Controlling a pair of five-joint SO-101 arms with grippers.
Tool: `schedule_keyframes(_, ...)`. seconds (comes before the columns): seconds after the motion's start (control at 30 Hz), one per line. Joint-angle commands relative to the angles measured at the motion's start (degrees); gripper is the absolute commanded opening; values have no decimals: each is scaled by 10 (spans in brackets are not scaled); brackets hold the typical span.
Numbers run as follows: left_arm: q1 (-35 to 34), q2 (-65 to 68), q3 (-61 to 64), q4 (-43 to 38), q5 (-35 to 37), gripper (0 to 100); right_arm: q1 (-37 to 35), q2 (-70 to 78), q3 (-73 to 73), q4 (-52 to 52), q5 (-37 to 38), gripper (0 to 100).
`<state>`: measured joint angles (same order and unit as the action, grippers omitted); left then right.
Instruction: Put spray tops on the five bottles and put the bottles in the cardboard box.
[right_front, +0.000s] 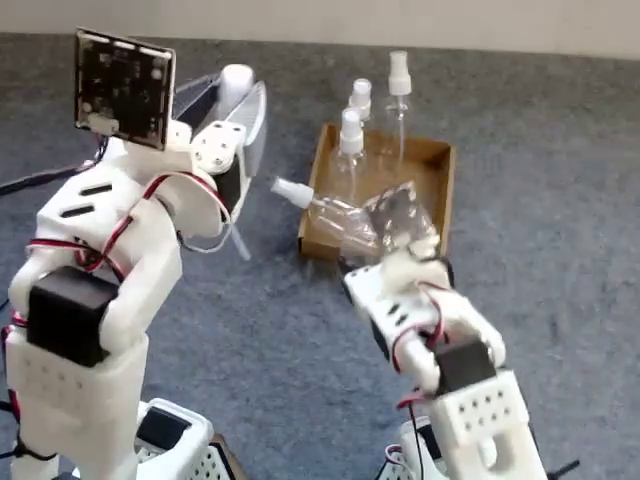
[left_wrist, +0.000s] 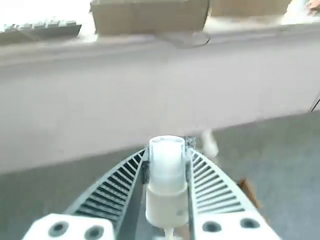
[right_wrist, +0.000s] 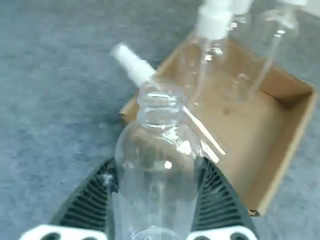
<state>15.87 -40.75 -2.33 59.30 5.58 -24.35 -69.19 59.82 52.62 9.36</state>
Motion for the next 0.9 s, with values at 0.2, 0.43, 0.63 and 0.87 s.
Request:
schedule_keyframes(0.2,80,-7,51,-141,6,5,-67,-215,65,-17,-4,5)
schedule_keyframes(0.43,111,-7,86,-192,9,5,-93,-307,120,-17,-4,5)
schedule_keyframes(0.63,143,-8,88,-198,6,5,-92,-317,124,-17,-4,5)
schedule_keyframes(0.87,141,-8,63,-198,6,5,-92,-316,124,-15,-4,5)
